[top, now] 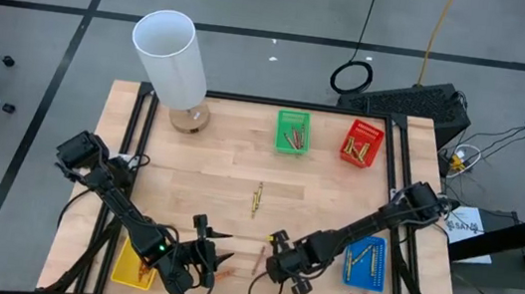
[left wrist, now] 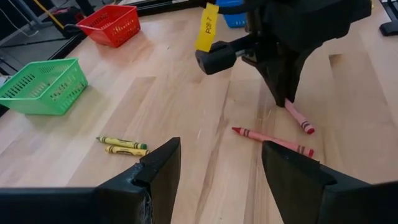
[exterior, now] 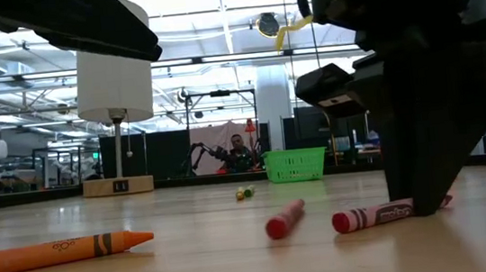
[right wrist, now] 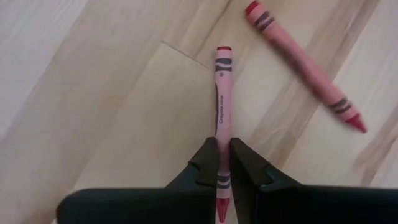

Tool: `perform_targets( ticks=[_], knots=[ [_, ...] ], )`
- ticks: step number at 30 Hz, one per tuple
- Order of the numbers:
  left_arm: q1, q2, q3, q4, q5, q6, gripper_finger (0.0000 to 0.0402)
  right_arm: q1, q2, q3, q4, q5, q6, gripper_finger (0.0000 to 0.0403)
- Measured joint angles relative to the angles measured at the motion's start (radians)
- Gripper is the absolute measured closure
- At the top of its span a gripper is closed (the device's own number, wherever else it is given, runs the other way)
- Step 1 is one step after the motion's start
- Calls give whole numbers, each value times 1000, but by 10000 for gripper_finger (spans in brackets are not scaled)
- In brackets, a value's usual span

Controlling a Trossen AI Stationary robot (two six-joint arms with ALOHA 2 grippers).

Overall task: Sort crayons
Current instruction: Put the red crayon into the green bin

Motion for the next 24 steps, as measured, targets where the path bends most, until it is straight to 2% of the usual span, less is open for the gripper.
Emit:
perform_targets(
  ticks=[9, 16, 20, 24],
  knots=[
    [1, 0, 0, 9, 0, -3, 179, 37, -25, -2, -9, -66, 159, 401],
    [20, 0, 0, 64, 1, -3, 179, 77, -112, -8, -25, -93, 173, 402],
    [33, 0, 0, 66, 5, -3, 179, 100, -157, -6, -24, -42, 173, 402],
    [43, 0, 0, 73, 21, -3, 179, 126, -189, -6, -15, 74, 168, 402]
  ],
)
